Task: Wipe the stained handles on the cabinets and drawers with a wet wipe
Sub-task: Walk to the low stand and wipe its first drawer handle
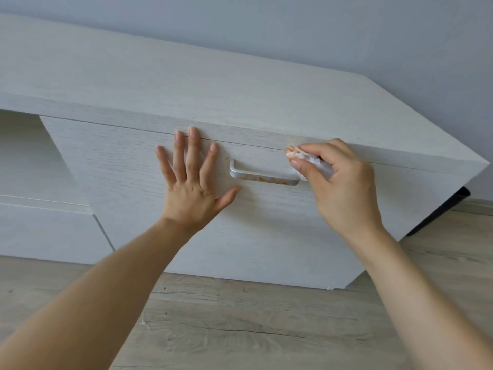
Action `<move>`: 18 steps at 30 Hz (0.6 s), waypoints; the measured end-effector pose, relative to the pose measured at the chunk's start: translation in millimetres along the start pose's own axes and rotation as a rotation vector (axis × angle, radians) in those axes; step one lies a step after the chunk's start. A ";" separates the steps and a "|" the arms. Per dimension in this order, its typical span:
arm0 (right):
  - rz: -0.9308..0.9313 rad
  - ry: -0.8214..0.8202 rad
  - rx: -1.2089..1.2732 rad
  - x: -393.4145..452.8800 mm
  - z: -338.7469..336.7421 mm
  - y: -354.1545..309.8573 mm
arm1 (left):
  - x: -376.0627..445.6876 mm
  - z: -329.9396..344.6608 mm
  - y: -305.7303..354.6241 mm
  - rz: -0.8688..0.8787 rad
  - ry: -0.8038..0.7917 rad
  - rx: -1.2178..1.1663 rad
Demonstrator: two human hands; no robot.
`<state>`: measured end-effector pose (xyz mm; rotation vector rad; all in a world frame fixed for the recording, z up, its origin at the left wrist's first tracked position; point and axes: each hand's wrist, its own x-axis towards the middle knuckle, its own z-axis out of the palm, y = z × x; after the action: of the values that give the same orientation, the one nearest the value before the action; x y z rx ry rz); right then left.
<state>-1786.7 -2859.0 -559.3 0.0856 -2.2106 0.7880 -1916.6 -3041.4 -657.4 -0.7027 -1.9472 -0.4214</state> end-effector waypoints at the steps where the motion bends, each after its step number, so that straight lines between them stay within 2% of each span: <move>1: -0.020 0.006 -0.021 -2.6 0.2 4.6 | 0.7 2.6 5.0 -0.040 0.025 -0.048; 5: -0.079 0.020 -0.121 -10.4 -0.9 20.5 | 4.0 12.2 19.9 -0.148 0.097 -0.133; 9: -0.142 0.124 -0.211 -14.0 1.5 32.7 | 3.5 20.8 18.4 -0.130 0.161 -0.062; 18: 0.004 0.058 0.157 -27.4 12.1 32.9 | 5.9 23.9 19.1 -0.114 0.209 -0.023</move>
<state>-1785.2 -2844.3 -601.3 0.1334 -2.0921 0.9543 -1923.0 -3011.5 -663.2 -0.5414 -1.7914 -0.5658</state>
